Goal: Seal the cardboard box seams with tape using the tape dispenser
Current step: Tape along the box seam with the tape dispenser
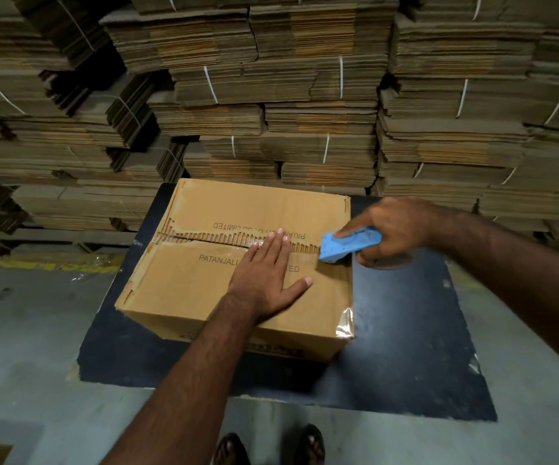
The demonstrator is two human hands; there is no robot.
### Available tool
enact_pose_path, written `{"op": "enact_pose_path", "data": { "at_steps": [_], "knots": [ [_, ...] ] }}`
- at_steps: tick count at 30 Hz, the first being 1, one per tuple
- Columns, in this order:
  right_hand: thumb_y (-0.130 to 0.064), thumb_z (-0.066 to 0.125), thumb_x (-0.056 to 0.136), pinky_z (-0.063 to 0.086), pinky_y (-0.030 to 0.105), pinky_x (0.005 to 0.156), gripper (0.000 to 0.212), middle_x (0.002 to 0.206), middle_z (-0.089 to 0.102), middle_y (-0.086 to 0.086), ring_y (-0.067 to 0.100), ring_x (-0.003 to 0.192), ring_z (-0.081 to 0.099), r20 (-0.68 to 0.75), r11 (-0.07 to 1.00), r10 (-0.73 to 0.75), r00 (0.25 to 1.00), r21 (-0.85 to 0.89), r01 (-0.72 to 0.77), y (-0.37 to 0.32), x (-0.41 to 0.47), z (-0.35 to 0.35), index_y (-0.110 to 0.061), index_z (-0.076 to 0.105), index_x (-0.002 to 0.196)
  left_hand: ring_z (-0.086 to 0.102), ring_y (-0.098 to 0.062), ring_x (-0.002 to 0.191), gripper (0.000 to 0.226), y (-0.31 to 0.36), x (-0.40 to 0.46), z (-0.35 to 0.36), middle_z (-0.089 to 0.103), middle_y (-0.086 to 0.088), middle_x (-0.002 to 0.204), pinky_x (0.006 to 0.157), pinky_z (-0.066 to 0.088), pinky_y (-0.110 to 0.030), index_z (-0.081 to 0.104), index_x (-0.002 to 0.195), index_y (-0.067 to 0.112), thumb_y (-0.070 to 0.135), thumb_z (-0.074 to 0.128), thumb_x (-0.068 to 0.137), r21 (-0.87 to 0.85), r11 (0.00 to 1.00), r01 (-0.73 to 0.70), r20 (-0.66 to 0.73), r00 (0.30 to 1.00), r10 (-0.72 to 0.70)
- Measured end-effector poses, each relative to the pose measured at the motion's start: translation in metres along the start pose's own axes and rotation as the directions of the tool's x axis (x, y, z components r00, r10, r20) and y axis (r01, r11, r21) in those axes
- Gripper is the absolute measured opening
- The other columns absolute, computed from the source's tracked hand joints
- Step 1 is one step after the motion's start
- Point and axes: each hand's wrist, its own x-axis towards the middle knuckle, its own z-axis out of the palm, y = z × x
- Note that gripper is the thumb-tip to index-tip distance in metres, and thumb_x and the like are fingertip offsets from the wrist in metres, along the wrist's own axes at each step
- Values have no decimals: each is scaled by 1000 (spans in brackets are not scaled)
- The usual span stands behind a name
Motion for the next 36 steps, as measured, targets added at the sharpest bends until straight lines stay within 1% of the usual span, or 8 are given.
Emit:
{"op": "enact_pose_path", "data": {
  "at_steps": [5, 9, 12, 18, 23, 27, 33, 36],
  "knots": [
    [-66, 61, 81, 48, 30, 75, 61, 128, 60, -13, 11, 109, 56, -12, 999, 32, 999, -9, -32, 2, 2, 15, -58, 41, 139, -12, -19, 153, 98, 5, -1, -2, -15, -10, 166, 125, 2, -43, -8, 158, 10, 78, 5, 89, -5, 999, 34, -19, 999, -34],
    [-65, 63, 78, 41, 29, 71, 61, 125, 62, -14, 12, 109, 58, -56, 998, 40, 998, -47, -43, -3, 10, 17, -56, 46, 136, -14, -22, 153, 102, 25, 1, -2, -16, -11, 165, 125, 2, -46, -7, 158, 8, 81, 7, 87, -19, 1000, -17, -17, 1000, 16],
    [-65, 63, 75, 47, 31, 73, 62, 121, 64, -14, 13, 105, 60, -63, 999, 44, 997, -23, -46, 0, 10, 21, -58, 45, 134, -12, -20, 154, 99, 48, 13, -1, -12, -12, 166, 125, 0, -45, -5, 158, 7, 77, 13, 90, -38, 992, -118, -31, 993, 117],
    [-63, 60, 78, 41, 29, 66, 62, 116, 62, -14, 11, 99, 58, -96, 999, 47, 994, -16, -49, 3, 5, 27, -56, 43, 137, -12, -19, 153, 98, 49, 24, 3, -14, -9, 166, 125, -3, -43, -6, 158, 8, 77, 13, 91, -19, 994, -111, -46, 993, 110],
    [-63, 56, 86, 49, 32, 75, 59, 96, 48, -13, 8, 89, 47, -58, 998, 11, 998, 62, -7, 24, -14, 31, -53, 39, 142, -15, -19, 153, 103, 50, 21, 4, -18, -9, 165, 125, 0, -45, -9, 158, 10, 83, 2, 86, -10, 997, -73, -13, 997, 73],
    [-64, 54, 86, 51, 36, 84, 61, 107, 58, -7, 10, 93, 52, -70, 989, -3, 998, 144, 14, 48, -39, 46, -52, 38, 144, -15, -20, 153, 105, 50, 21, 4, -20, -10, 165, 125, 4, -47, -10, 157, 10, 85, 0, 85, -5, 999, -54, 3, 999, 54],
    [-66, 56, 83, 50, 36, 85, 65, 110, 60, -4, 11, 94, 53, -117, 980, 17, 993, 199, 7, 53, -40, 69, -52, 38, 144, -17, -24, 152, 111, 62, 16, -6, -21, -14, 163, 125, 3, -48, -11, 157, 8, 89, 1, 82, -58, 998, 27, -19, 999, -28],
    [-72, 48, 76, 53, 39, 84, 71, 111, 62, -3, 13, 94, 56, -134, 972, 34, 990, 234, -2, 51, -37, 75, -49, 40, 143, -18, -23, 152, 109, 87, 21, -6, -20, -14, 164, 125, 2, -47, -10, 157, 6, 87, 5, 85, -92, 993, -67, -34, 997, 65]
  ]
}}
